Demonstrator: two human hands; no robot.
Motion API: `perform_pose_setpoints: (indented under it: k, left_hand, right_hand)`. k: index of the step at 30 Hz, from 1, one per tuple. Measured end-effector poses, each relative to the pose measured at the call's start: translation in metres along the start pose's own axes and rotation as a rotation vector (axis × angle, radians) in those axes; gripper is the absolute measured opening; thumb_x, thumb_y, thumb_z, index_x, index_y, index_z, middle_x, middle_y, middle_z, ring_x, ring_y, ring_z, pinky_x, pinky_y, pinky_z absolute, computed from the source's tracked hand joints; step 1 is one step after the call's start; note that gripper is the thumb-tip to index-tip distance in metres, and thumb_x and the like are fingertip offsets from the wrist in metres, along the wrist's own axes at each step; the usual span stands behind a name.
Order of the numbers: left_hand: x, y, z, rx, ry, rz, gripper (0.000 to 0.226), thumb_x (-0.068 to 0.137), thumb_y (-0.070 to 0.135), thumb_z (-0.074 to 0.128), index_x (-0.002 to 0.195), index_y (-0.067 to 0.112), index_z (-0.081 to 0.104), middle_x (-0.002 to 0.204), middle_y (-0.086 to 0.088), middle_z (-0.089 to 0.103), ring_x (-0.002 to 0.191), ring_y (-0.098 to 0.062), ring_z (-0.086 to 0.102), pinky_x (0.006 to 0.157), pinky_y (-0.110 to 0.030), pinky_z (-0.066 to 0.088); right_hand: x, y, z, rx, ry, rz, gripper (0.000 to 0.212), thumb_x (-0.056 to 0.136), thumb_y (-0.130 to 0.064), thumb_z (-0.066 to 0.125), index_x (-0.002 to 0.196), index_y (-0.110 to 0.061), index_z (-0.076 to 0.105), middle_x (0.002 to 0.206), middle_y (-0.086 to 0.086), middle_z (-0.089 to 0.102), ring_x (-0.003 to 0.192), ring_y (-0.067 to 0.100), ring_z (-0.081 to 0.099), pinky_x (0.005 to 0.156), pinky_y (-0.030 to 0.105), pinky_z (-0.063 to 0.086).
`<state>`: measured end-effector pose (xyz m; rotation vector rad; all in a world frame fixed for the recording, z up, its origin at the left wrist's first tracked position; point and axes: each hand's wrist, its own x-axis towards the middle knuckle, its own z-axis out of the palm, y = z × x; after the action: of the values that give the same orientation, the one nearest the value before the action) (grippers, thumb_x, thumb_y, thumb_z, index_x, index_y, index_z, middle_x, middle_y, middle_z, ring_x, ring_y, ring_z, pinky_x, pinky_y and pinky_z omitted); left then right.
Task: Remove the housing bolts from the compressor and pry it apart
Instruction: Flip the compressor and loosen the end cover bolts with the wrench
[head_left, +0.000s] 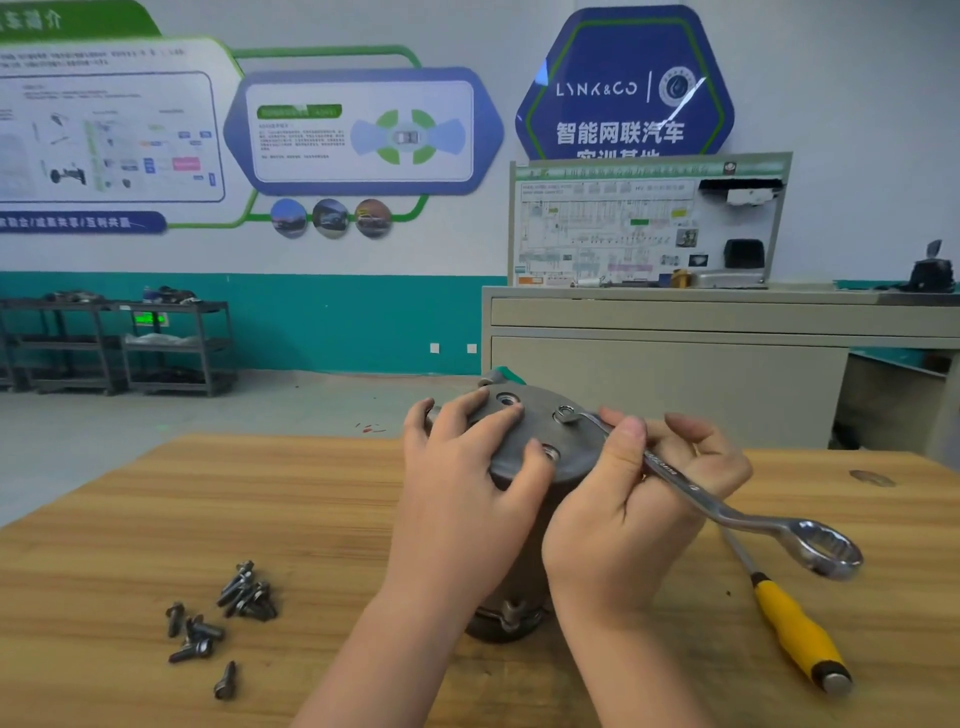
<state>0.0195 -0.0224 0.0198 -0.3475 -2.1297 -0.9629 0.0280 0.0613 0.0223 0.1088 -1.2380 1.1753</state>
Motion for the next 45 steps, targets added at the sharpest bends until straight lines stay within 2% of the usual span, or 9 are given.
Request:
perform_pose_setpoints:
  k: [5, 10, 14, 17, 20, 24, 30, 36, 45]
  left_hand:
    - [0.006, -0.009, -0.008, -0.154, -0.016, 0.034, 0.046, 0.080, 0.044, 0.040, 0.111, 0.029, 0.070, 0.127, 0.010, 0.057, 0.132, -0.018, 0.038, 0.116, -0.037, 0.025]
    - [0.023, -0.030, -0.024, -0.392, -0.226, 0.010, 0.035, 0.081, 0.023, 0.045, 0.103, 0.031, 0.072, 0.132, 0.016, 0.053, 0.127, 0.002, 0.043, 0.109, -0.017, 0.031]
    - [0.028, -0.041, -0.028, -0.499, -0.206, -0.090, 0.028, 0.092, 0.044, 0.054, 0.119, 0.040, 0.058, 0.145, 0.021, 0.039, 0.130, 0.012, 0.033, 0.104, -0.012, 0.029]
    - [0.009, -0.049, -0.021, -0.609, -0.017, -0.242, 0.063, 0.078, 0.073, 0.049, 0.132, 0.044, 0.037, 0.147, 0.015, 0.039, 0.133, 0.000, 0.037, 0.106, -0.023, 0.035]
    - [-0.015, -0.056, -0.013, -0.806, -0.067, -0.259, 0.097, 0.046, 0.092, 0.060, 0.126, 0.042, 0.042, 0.134, 0.019, 0.051, 0.131, -0.006, 0.045, 0.106, -0.028, 0.041]
    - [-0.030, -0.050, -0.005, -0.803, -0.321, -0.085, 0.114, 0.048, 0.074, 0.079, 0.142, 0.033, 0.029, 0.138, 0.024, 0.051, 0.130, 0.000, 0.046, 0.097, -0.013, 0.042]
    - [-0.032, -0.041, 0.000, -0.796, -0.254, -0.034, 0.096, 0.055, 0.044, 0.086, 0.135, 0.052, 0.033, 0.136, 0.028, 0.050, 0.130, 0.000, 0.046, 0.098, -0.013, 0.042]
    - [-0.039, -0.033, 0.003, -0.522, 0.016, -0.008, 0.064, 0.055, 0.061, 0.075, 0.112, 0.056, 0.046, 0.146, 0.025, 0.032, 0.139, -0.003, 0.032, 0.115, -0.041, 0.030]
    - [-0.032, -0.042, -0.004, -0.780, -0.087, -0.058, 0.077, 0.062, 0.048, 0.076, 0.128, 0.060, 0.038, 0.133, 0.029, 0.049, 0.124, 0.004, 0.049, 0.091, -0.008, 0.043]
  right_hand:
    - [0.027, 0.006, -0.006, 0.285, 0.248, 0.429, 0.017, 0.090, 0.003, 0.042, 0.100, -0.010, 0.038, 0.066, -0.007, 0.056, 0.052, -0.006, 0.057, 0.054, 0.006, 0.040]
    - [0.052, 0.027, -0.018, 0.351, -0.040, 0.643, 0.011, 0.092, 0.001, 0.047, 0.088, -0.009, 0.046, 0.067, 0.002, 0.049, 0.045, 0.002, 0.053, 0.045, 0.013, 0.040]
    - [0.064, 0.038, -0.024, 0.624, -0.301, 0.837, 0.014, 0.093, -0.009, 0.056, 0.082, -0.018, 0.058, 0.074, -0.002, 0.060, 0.060, 0.009, 0.054, 0.043, 0.018, 0.038]
    - [0.062, 0.039, -0.025, 0.907, -0.358, 0.972, 0.008, 0.085, -0.018, 0.055, 0.084, -0.011, 0.059, 0.071, 0.005, 0.069, 0.050, 0.008, 0.056, 0.037, 0.015, 0.039]
    - [0.057, 0.039, -0.019, 0.962, -0.334, 1.010, 0.013, 0.090, -0.020, 0.050, 0.086, -0.009, 0.056, 0.067, 0.007, 0.068, 0.045, 0.007, 0.053, 0.037, 0.014, 0.039]
    - [0.060, 0.041, -0.021, 0.944, -0.279, 1.016, 0.019, 0.099, -0.016, 0.044, 0.085, -0.010, 0.055, 0.063, 0.004, 0.065, 0.043, 0.006, 0.051, 0.036, 0.014, 0.037]
    - [0.064, 0.044, -0.022, 0.923, -0.190, 1.057, 0.024, 0.101, -0.017, 0.042, 0.081, -0.012, 0.053, 0.058, 0.004, 0.061, 0.041, 0.007, 0.049, 0.035, 0.014, 0.035]
    - [0.062, 0.043, -0.021, 0.932, -0.198, 1.038, 0.026, 0.102, -0.017, 0.039, 0.081, -0.011, 0.053, 0.056, 0.002, 0.057, 0.040, 0.007, 0.045, 0.034, 0.014, 0.033]
    - [0.057, 0.025, -0.020, 1.045, -0.239, 1.005, 0.024, 0.100, -0.013, 0.040, 0.083, -0.010, 0.056, 0.067, 0.007, 0.064, 0.049, 0.010, 0.055, 0.041, 0.017, 0.042]
